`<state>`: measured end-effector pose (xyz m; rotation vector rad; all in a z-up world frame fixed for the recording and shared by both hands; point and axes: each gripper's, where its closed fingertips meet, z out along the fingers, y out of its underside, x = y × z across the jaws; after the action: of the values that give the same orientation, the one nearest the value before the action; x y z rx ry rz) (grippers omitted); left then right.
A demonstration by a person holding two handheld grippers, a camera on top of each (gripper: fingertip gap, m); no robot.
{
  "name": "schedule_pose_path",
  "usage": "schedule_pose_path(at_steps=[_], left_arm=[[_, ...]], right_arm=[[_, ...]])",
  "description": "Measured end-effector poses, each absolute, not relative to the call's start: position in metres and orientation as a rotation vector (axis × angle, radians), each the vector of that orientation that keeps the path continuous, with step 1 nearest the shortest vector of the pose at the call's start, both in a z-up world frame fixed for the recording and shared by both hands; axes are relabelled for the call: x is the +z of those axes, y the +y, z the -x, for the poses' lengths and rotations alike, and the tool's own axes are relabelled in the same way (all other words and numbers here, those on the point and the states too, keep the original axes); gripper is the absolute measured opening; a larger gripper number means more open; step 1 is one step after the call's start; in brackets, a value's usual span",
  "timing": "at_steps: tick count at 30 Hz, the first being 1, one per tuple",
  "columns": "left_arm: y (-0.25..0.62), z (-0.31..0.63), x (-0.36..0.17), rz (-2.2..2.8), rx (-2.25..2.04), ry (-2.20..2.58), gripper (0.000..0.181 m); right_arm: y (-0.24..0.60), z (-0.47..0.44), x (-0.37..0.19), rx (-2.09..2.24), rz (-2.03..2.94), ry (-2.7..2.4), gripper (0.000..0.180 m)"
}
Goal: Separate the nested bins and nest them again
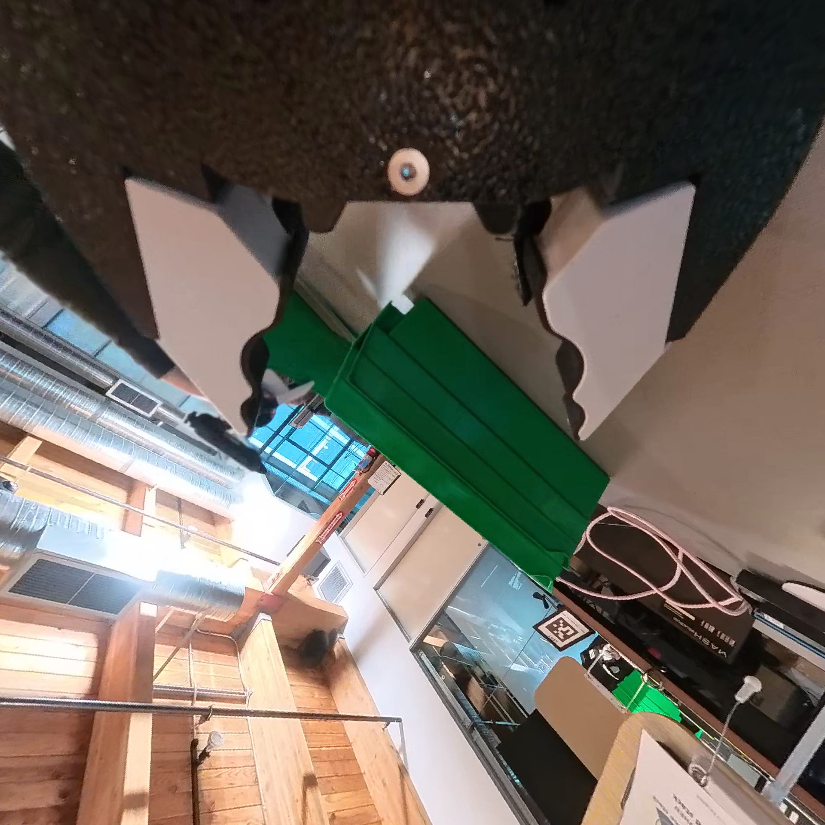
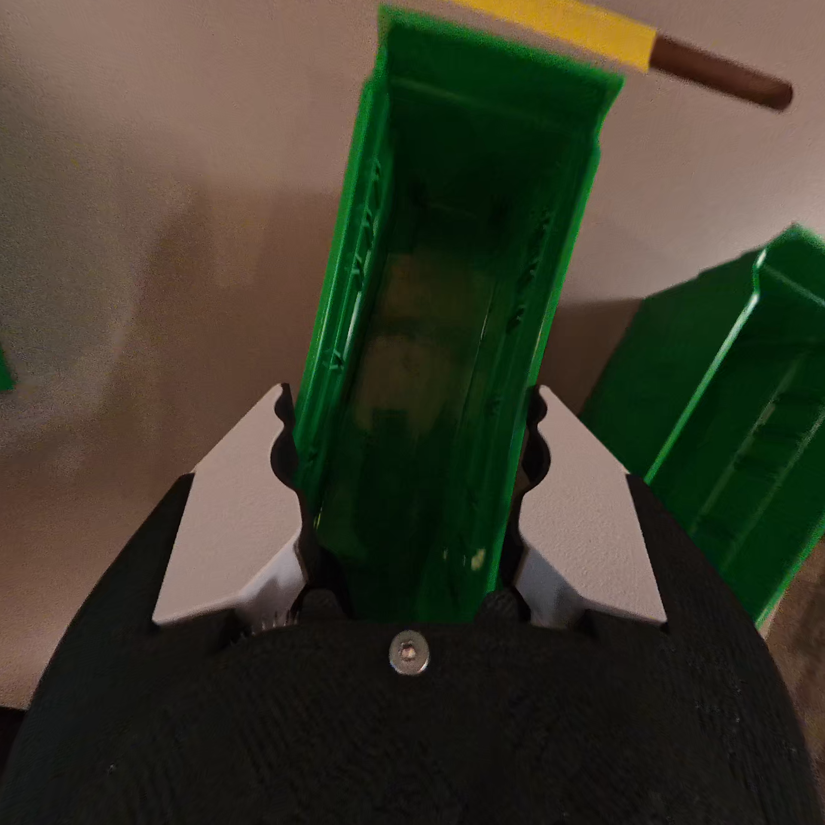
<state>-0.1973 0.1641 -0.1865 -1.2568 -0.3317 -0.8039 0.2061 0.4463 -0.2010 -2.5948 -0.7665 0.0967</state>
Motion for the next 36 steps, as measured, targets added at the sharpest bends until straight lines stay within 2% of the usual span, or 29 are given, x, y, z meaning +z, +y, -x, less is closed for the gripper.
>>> schedule_pose_path(at_steps=[4, 10, 12, 14, 16, 17, 23, 25, 31, 36], left_arm=[[0.166, 0.198, -0.188, 1.261, -0.810, -0.341, 0.132], [0.166, 0.199, -0.188, 1.261, -0.809, -0.347, 0.132], [0.166, 0.199, -0.189, 1.264, -0.798, -0.348, 0.131], [0.167, 0.198, -0.189, 1.273, -0.787, -0.343, 0.132], [0.168, 0.197, -0.190, 1.281, -0.783, -0.339, 0.132], [0.168, 0.197, -0.190, 1.281, -0.782, -0.338, 0.132], [0.165, 0.200, -0.188, 1.253, -0.810, -0.354, 0.132], [0.165, 0.201, -0.188, 1.249, -0.817, -0.357, 0.132], [0.163, 0.201, -0.186, 1.230, -0.843, -0.359, 0.133], [0.162, 0.203, -0.185, 1.210, -0.869, -0.369, 0.133]], right_arm=[[0.443, -0.234, -0.225, 0.053, 2.641, -0.736, 0.109], [0.436, -0.240, -0.226, 0.009, 2.668, -0.797, 0.119], [0.445, -0.235, -0.208, -0.084, 2.573, -0.829, 0.120], [0.446, -0.199, -0.180, -0.025, 2.410, -0.896, 0.126], [0.428, -0.131, -0.155, 0.201, 2.229, -1.020, 0.140], [0.411, -0.095, -0.147, 0.322, 2.156, -1.099, 0.141], [0.320, 0.070, -0.150, 0.754, 2.140, -1.363, 0.160], [0.318, 0.103, -0.162, 0.751, 2.231, -1.372, 0.160], [0.356, 0.134, -0.206, 0.224, 2.396, -1.455, 0.160], [0.359, 0.133, -0.214, -0.051, 2.462, -1.567, 0.131]])
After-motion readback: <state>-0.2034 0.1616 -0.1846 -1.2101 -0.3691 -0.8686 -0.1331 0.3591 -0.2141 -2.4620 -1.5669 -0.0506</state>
